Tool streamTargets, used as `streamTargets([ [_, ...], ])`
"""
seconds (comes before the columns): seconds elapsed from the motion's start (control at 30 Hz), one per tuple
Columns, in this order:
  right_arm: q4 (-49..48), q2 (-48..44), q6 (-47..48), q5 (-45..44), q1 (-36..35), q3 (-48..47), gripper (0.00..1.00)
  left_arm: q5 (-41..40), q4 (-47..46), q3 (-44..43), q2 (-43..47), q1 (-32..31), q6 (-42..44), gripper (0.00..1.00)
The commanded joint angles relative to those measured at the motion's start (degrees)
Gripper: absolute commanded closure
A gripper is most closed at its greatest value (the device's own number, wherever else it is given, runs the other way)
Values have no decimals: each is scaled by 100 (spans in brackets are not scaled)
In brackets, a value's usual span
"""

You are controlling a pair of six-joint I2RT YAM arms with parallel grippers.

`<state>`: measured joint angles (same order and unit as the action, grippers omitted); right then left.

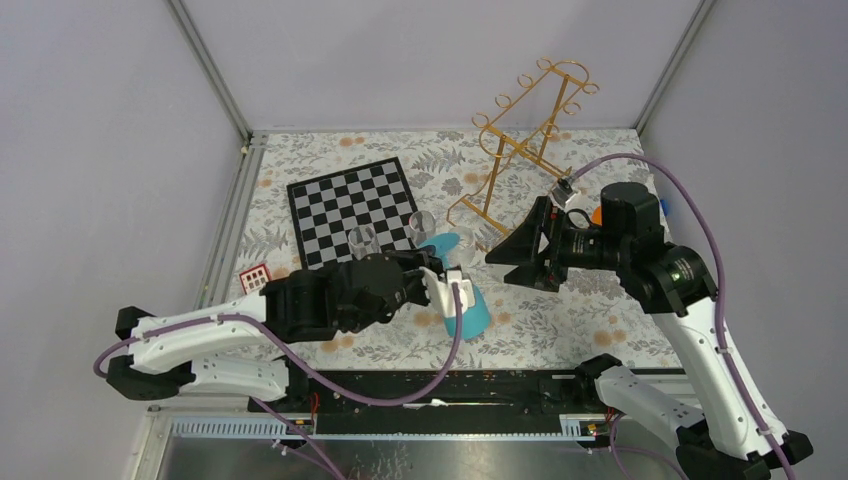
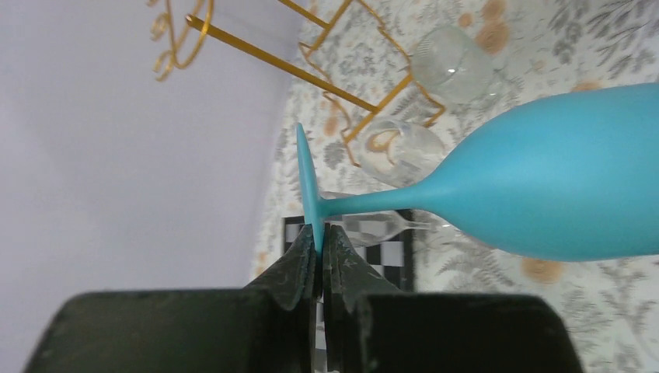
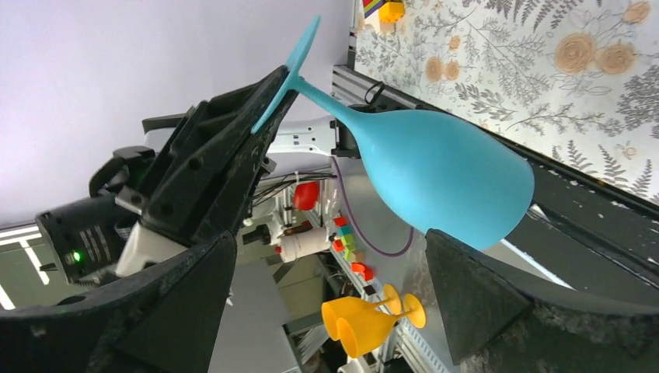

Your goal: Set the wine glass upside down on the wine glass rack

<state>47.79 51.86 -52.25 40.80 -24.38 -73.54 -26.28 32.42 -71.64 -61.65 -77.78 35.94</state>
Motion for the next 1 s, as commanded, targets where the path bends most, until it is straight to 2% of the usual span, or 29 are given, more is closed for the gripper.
streamTargets([
  [0.0, -1001, -115, -752, 516, -29, 361, 3, -1133, -930, 69, -39, -456, 1629, 100],
  [0.1, -1234, -175, -909, 594, -31, 556, 4, -1471, -1665, 414, -47, -851, 2481, 100],
  [0.23, -1254, -234, -934, 644, -24, 636, 5, -1842, -3443, 1271, 7, -1378, 4126, 100],
  [0.27, -1250, -250, -955, 653, -23, 641, 6, -1880, -3543, 1329, -25, -1470, 4257, 100],
  [0.4, -1335, -377, -1077, 701, -33, 695, 8, -2247, -3786, 1409, -168, -1677, 4575, 100],
  [0.43, -1419, -401, -1130, 748, -30, 744, 9, -2329, -3899, 1452, -178, -1713, 4143, 100],
  [0.47, -1459, -426, -1170, 780, -28, 795, 9, -2408, -4077, 1497, -181, -1759, 4674, 100],
  [0.53, -1499, -441, -1195, 829, -35, 903, 12, -2509, -4318, 1545, -215, -1862, 4910, 100],
  [0.67, -1697, -439, -1262, 956, -26, 1082, 21, -2795, -4345, 1459, -398, -2043, 5209, 100],
  [0.97, -2072, -399, -1485, 1117, -32, 1207, 42, -2818, -4143, 1298, -679, -2207, 5200, 100],
])
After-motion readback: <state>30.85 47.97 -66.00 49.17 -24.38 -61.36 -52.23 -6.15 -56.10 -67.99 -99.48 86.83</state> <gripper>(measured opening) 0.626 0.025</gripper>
